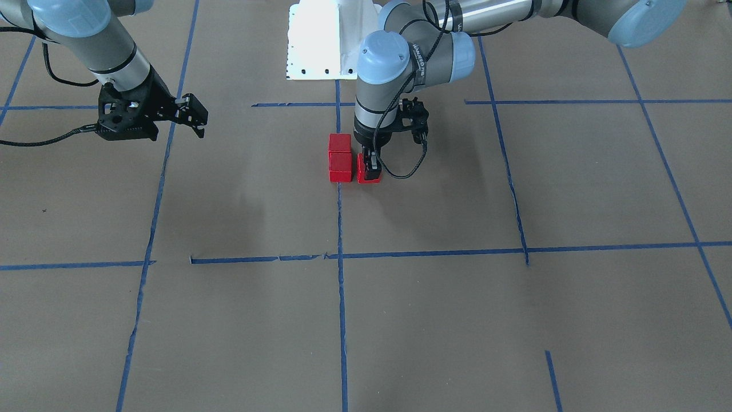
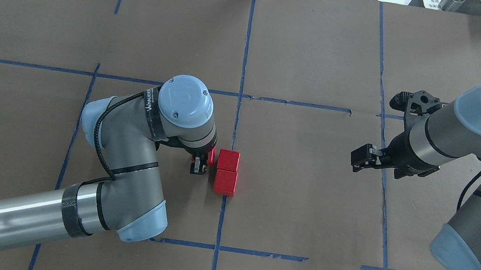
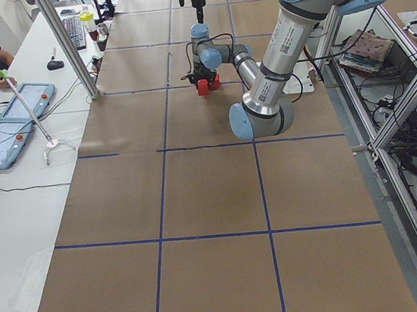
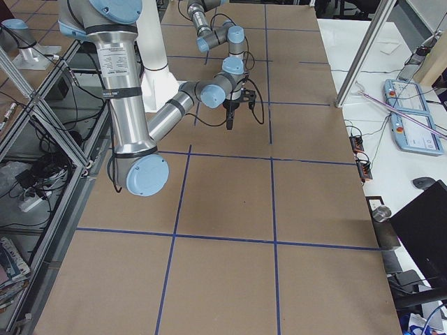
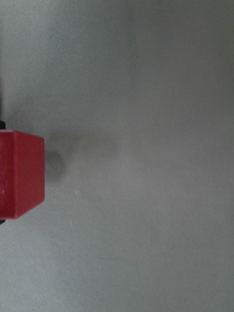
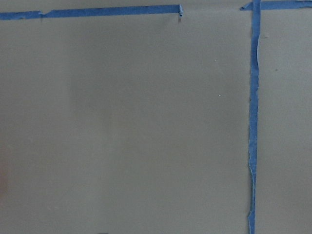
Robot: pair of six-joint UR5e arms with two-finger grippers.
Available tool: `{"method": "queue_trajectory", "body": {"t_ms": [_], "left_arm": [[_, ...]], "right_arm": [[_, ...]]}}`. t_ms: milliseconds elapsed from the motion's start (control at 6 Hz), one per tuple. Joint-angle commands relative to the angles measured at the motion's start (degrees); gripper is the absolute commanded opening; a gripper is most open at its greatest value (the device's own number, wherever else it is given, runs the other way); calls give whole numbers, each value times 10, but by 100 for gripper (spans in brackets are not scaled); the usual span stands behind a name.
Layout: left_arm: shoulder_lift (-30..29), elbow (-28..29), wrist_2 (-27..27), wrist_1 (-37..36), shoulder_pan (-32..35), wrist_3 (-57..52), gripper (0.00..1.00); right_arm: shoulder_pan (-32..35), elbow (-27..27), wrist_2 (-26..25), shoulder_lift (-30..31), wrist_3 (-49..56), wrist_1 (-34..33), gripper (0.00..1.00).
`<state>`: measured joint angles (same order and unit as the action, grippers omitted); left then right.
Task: Form red blocks into L shape at center
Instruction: 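Set the cube beside the farther cube of the column and open the left gripper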
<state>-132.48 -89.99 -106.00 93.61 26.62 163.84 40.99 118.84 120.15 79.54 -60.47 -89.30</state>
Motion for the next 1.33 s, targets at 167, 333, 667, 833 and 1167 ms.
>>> {"method": "queue_trajectory", "body": {"t_ms": [167,333,667,833,1167], "left_arm": [[-2,3,0,0,-7,0,0],[-2,3,0,0,-9,-1,0],[-7,11,0,1,-9,-3,0],[-15,17,0,1,-9,-3,0],[-18,22,0,1,-13,-6,0]], "right_arm": [[1,1,1,1,0,0,100],[0,1,1,1,0,0,100],[1,1,1,1,0,0,100],[1,1,1,5,0,0,100],[1,0,0,6,0,1,100]]}}
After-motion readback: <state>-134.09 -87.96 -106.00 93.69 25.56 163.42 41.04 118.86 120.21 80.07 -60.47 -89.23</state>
